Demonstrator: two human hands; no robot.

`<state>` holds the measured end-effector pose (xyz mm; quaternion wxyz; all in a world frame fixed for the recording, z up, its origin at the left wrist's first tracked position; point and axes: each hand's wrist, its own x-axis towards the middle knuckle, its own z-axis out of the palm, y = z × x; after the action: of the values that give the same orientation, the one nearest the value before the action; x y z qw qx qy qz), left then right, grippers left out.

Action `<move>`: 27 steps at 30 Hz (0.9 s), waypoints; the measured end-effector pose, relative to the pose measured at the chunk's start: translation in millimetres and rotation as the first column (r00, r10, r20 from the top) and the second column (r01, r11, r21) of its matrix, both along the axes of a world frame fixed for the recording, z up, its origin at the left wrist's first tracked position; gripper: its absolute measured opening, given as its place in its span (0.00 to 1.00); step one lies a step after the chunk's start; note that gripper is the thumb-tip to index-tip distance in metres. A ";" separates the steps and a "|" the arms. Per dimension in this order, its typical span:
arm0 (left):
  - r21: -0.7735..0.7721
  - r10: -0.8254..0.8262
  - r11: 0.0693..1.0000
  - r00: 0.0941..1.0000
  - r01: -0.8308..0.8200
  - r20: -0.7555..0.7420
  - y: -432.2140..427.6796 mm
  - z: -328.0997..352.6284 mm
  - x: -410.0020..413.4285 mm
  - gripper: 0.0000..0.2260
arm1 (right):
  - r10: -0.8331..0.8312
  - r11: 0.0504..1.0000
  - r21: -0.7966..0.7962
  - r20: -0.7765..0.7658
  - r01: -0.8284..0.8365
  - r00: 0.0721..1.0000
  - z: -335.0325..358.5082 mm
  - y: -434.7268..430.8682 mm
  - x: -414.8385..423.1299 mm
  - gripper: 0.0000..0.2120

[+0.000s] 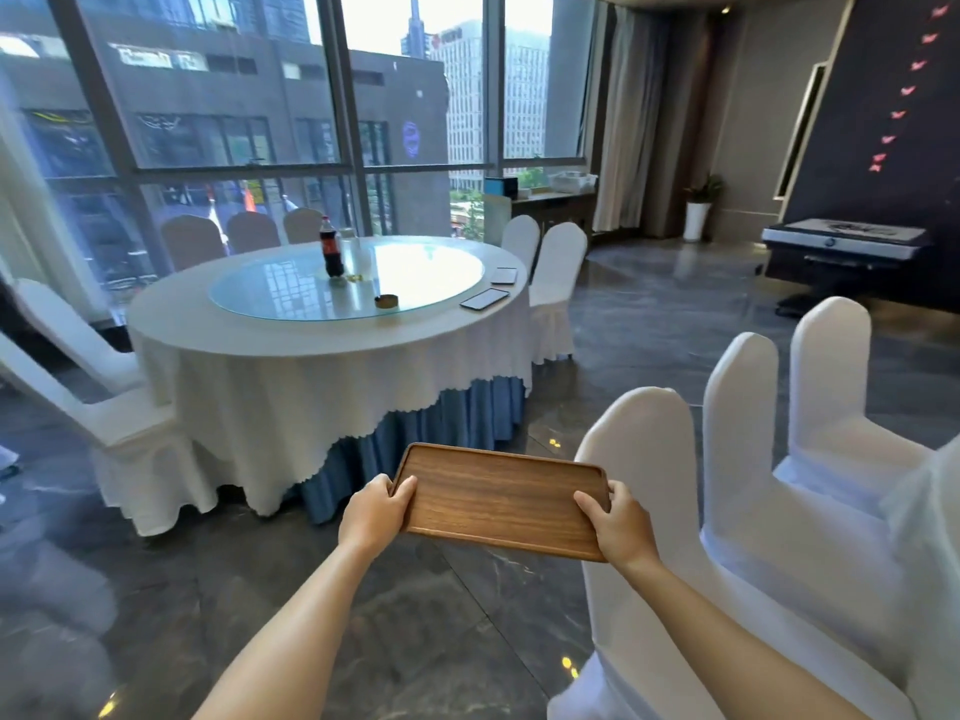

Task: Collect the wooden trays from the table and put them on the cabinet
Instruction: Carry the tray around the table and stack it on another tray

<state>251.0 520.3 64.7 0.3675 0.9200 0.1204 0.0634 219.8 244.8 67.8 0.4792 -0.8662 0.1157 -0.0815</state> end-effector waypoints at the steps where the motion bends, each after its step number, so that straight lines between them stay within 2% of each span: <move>1: 0.005 0.008 1.000 1.000 -0.008 0.006 4.0 0.3 5.0 0.19 | 0.011 1.000 0.002 -0.001 -0.011 1.000 -0.3 3.3 9.1 0.21; 8: 0.025 0.086 0.996 0.996 -0.086 0.006 22.4 -4.7 64.2 0.18 | 0.081 0.997 -0.005 0.009 -0.081 0.997 -4.8 20.8 97.1 0.26; 17: 0.081 0.108 0.991 0.994 -0.110 0.020 28.1 14.6 190.4 0.19 | 0.123 0.992 0.028 0.052 -0.125 0.991 3.9 28.0 239.6 0.22; 20: 0.062 0.109 0.992 0.993 -0.112 0.048 32.8 22.2 229.4 0.18 | 0.140 0.990 0.019 0.096 -0.142 0.986 13.0 34.2 289.9 0.19; 27: 0.005 0.133 0.991 0.990 -0.133 0.037 54.1 15.5 318.2 0.18 | 0.186 0.981 0.043 0.081 -0.190 0.979 5.0 58.6 383.8 0.20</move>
<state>569.2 574.4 80.2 0.3610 0.9100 0.1744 0.1052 603.6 303.4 72.7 0.5106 -0.8571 0.0168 -0.0660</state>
